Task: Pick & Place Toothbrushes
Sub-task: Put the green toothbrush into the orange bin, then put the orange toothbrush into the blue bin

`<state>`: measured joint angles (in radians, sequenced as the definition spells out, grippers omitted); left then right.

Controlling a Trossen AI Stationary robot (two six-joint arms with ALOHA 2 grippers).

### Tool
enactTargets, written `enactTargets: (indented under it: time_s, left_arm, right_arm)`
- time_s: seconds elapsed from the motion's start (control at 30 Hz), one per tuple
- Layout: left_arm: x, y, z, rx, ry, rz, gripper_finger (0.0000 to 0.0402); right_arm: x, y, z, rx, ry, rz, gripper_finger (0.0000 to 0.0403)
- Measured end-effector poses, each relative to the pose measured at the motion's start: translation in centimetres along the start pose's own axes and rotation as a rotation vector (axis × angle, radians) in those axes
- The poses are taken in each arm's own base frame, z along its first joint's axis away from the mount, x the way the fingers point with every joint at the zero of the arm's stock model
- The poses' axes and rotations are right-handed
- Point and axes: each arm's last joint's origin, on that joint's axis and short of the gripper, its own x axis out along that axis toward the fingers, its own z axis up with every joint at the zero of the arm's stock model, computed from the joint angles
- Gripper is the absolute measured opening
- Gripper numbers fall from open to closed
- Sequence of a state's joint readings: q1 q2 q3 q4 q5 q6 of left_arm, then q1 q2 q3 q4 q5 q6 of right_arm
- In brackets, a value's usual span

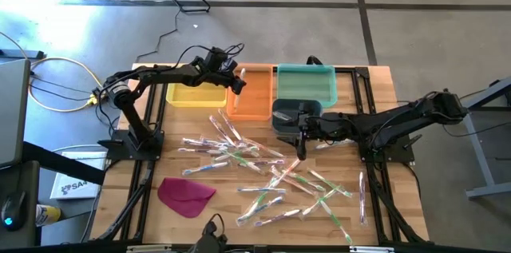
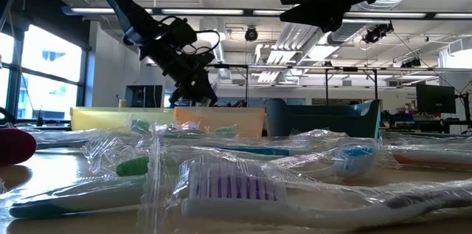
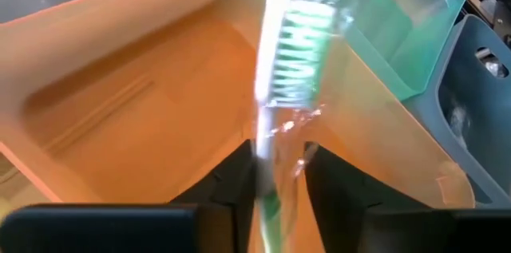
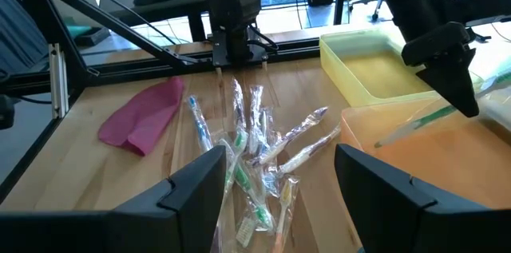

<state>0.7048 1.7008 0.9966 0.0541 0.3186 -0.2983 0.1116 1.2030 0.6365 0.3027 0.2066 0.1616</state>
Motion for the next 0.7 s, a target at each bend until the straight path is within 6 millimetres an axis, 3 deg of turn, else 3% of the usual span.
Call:
enactTargets:
  time_s: [0.17, 0.7]
  left_arm:
    - [0.00, -0.01, -0.02, 0.000, 0.002, 0.000, 0.0129]
    - [-0.03, -0.04, 0.11, 0.030, -0.012, 0.004, 0.0131]
  right_arm:
    - [0.00, 0.00, 0.00, 0.000, 0.000, 0.000, 0.0228]
    - [-0.01, 0.00, 0.01, 0.000, 0.000, 0.000, 0.0228]
